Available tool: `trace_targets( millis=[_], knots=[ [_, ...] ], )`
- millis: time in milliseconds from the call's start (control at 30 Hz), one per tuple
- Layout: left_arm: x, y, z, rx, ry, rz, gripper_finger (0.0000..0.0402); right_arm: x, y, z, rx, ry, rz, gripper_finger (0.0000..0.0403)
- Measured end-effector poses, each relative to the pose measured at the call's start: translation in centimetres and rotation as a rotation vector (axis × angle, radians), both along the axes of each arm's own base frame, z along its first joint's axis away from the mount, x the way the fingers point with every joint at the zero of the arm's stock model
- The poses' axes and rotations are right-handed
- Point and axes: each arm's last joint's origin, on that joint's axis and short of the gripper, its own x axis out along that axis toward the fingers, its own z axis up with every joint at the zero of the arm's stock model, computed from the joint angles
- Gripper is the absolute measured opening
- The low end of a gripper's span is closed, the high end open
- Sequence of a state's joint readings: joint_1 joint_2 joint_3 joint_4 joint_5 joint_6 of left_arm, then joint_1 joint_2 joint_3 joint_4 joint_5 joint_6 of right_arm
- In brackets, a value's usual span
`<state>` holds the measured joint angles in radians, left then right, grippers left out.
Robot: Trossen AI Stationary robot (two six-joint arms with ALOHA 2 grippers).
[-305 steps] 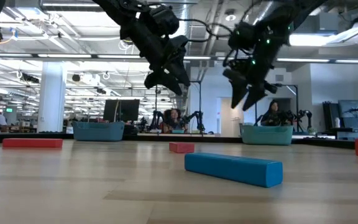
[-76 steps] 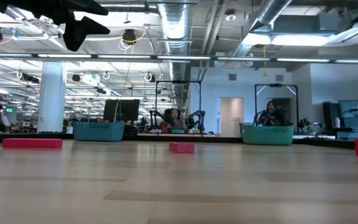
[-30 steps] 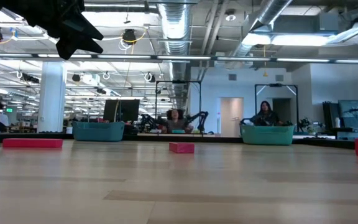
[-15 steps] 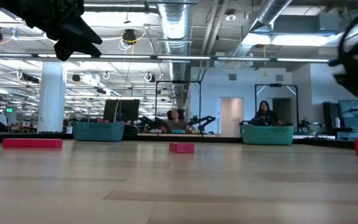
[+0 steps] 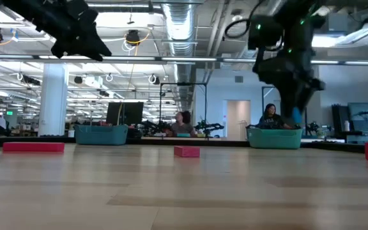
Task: Sort & place blocks by color
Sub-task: Put the blue block into the green bin, then put the right red block into the orange bin
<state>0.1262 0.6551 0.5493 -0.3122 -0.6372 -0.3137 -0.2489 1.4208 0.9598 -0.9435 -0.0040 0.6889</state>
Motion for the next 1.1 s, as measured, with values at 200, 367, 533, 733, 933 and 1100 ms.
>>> trace_targets(
  millis=[200, 367, 533, 733, 933, 1100],
  knots=[
    [0.6, 0.7, 0.2, -0.051, -0.119, 0.114, 0.0206, -3.3, -8.2, -0.2, -0.067, 0.005, -0.052, 0.0119],
    [1.2, 0.8, 0.0, -0.145, -0.223, 0.162, 0.0206, -5.4, -13.1, 0.1, -0.190, -0.097, -0.148, 0.0119],
    [1.7, 1.2, -0.5, -0.234, -0.297, 0.234, 0.0206, -7.1, -17.2, -0.3, -0.287, -0.192, -0.229, 0.0119],
    [2.5, 1.8, -0.8, -0.300, -0.390, 0.298, 0.0206, -8.5, -19.7, -3.1, -0.205, -0.184, -0.263, 0.0139],
    [3.4, 2.2, -0.9, -0.305, -0.430, 0.308, 0.0206, -8.5, -20.3, -5.0, -0.168, -0.140, -0.222, 0.0260],
    [3.7, 2.3, -0.8, -0.290, -0.436, 0.290, 0.0206, -8.1, -20.2, -4.2, -0.209, -0.160, -0.194, 0.0308]
  ],
)
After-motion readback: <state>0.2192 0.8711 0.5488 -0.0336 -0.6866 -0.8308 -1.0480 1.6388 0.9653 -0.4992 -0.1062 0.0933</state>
